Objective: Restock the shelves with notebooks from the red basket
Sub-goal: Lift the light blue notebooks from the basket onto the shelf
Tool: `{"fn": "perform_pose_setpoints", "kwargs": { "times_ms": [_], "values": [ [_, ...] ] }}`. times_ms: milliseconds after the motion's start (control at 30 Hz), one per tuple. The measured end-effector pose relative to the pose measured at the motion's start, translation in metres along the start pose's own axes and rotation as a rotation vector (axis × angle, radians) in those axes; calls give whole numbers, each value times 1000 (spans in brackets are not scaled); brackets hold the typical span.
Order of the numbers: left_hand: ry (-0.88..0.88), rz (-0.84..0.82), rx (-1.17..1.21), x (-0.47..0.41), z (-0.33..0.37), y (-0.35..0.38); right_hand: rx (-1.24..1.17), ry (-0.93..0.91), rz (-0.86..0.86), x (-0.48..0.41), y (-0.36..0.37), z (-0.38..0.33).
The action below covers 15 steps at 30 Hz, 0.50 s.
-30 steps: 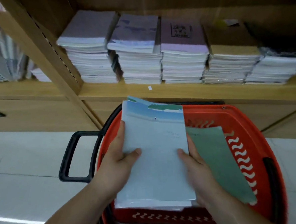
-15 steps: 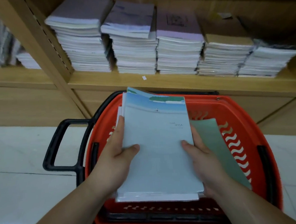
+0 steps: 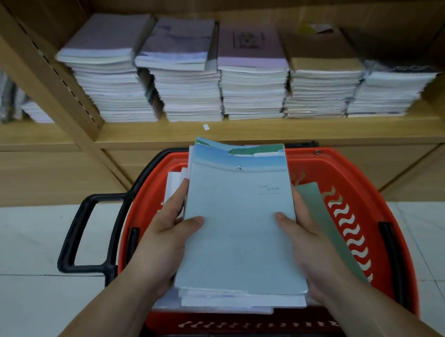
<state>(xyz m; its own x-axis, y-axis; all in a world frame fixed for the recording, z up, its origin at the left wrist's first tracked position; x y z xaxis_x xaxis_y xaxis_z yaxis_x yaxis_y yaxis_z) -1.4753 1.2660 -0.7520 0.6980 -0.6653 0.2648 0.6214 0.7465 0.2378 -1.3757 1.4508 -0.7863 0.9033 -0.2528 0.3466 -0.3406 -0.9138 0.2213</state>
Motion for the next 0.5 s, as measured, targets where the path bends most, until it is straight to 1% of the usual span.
{"fn": "perform_pose_setpoints", "kwargs": {
  "times_ms": [100, 233, 367, 500],
  "values": [
    [55, -2, 17, -2, 6, 2, 26, -80, -22, 3, -2, -21],
    [172, -39, 24, -2, 27, 6, 59, -209, -60, 8, -1, -56],
    [284, -19, -17, 1, 66, 2, 41, -296, -80, 9, 12, -91],
    [389, -13, -92, 16, 112, -11, 5, -362, -174, 9, 44, -122]
  ]
}}
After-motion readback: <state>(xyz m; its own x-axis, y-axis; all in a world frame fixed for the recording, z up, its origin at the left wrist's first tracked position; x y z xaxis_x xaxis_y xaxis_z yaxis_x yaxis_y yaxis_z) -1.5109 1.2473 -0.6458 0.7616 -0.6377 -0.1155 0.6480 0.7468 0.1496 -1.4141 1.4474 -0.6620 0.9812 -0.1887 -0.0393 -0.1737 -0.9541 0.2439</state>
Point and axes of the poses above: each hand's wrist, its own x-axis away from the middle knuckle, its own y-axis out of the palm, z = x × y, the point moved 5 cm from there along -x, towards the middle knuckle, and after that the axes turned 11 degrees about -z, right-handed, at the moved point
